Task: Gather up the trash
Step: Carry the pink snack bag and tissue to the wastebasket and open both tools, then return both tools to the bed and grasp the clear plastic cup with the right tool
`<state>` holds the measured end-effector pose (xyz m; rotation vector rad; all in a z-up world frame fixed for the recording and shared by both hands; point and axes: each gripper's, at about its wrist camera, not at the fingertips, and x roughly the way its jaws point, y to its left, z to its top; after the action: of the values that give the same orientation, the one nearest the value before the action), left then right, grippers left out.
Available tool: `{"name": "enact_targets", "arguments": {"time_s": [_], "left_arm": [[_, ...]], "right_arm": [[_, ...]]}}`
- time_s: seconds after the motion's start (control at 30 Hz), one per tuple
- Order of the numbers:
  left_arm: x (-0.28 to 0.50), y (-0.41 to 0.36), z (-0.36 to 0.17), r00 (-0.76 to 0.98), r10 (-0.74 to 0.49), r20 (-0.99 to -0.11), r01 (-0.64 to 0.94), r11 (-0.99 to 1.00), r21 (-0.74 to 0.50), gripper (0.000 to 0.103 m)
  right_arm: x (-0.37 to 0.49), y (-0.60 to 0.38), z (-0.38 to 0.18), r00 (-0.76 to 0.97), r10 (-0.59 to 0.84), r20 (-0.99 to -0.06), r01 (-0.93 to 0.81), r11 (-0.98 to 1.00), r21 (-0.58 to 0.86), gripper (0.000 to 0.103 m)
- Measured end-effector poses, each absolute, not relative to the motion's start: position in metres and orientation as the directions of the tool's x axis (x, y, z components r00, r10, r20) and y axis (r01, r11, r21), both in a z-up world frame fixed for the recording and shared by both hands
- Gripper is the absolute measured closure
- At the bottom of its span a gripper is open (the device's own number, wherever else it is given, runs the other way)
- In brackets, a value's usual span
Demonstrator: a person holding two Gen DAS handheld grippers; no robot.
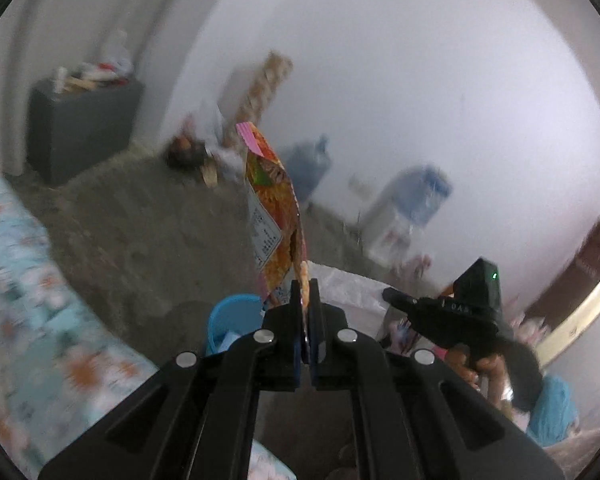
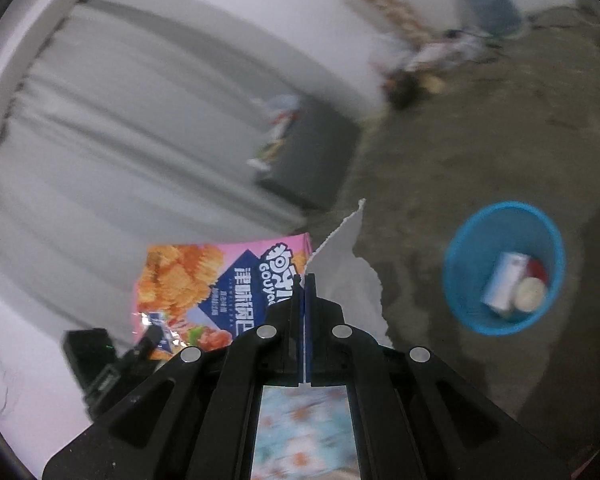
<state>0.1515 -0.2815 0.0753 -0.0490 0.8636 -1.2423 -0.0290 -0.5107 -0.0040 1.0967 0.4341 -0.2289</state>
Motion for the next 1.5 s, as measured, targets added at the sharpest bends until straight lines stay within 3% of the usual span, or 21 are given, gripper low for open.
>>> {"name": "enact_targets", "arguments": {"time_s": [0.3,0.57,0.63,0.67,0.7,0.73,0.8,1.07,1.2,1.33,1.5], "left_arm": [[0.162,-0.428,-0.024,-0.064,-0.65,-0.757,0.853,0.358,-0.38,0.101],[0.185,-0.498,-0.106,-0.119,-0.53,-0.84,0.847,0.387,-0.364,0.1],[0.19,-0.513,-0.127,-0.148,-0.497,-0.855,0.839,0.395,-0.374,0.093],[0.193,-0.516,-0.134,-0.151,-0.48,-0.864,0.838,0.402,-0.37,0.072],[0.195,-0.522,-0.144,-0.143,-0.45,-0.882,0.836,0.422,-0.351,0.053],[0.198,-0.524,-0.152,-0.119,-0.432,-0.894,0.832,0.448,-0.327,0.05],[0.202,-0.523,-0.157,-0.1,-0.421,-0.901,0.822,0.475,-0.314,0.047],[0.21,-0.506,-0.129,-0.063,-0.466,-0.882,0.817,0.483,-0.314,0.034],[0.21,-0.477,-0.089,-0.041,-0.533,-0.845,0.811,0.477,-0.34,0.03],[0.211,-0.436,-0.045,0.036,-0.585,-0.81,0.799,0.504,-0.328,0.026],[0.208,-0.366,0.005,0.128,-0.634,-0.763,0.765,0.552,-0.33,0.021]], "right_arm": [[-0.018,-0.57,-0.098,0.826,0.013,-0.563,0.535,0.291,0.793,0.103],[0.002,-0.602,-0.154,0.761,0.005,-0.648,0.628,0.241,0.74,0.103],[0.007,-0.604,-0.163,0.752,0.002,-0.659,0.641,0.234,0.731,0.098],[0.011,-0.608,-0.174,0.738,0.004,-0.675,0.657,0.221,0.721,0.094],[0.013,-0.611,-0.18,0.725,0.006,-0.689,0.672,0.213,0.709,0.08],[0.012,-0.612,-0.185,0.71,0.003,-0.705,0.689,0.206,0.695,0.067],[0.011,-0.614,-0.195,0.675,-0.009,-0.738,0.726,0.186,0.662,0.063],[-0.002,-0.601,-0.183,0.667,-0.021,-0.745,0.73,0.219,0.647,0.053],[-0.007,-0.589,-0.159,0.671,-0.052,-0.74,0.723,0.269,0.636,0.048],[-0.002,-0.565,-0.125,0.655,-0.099,-0.749,0.719,0.388,0.577,0.034],[0.001,-0.53,-0.082,0.673,-0.124,-0.729,0.667,0.527,0.527,0.029]]}}
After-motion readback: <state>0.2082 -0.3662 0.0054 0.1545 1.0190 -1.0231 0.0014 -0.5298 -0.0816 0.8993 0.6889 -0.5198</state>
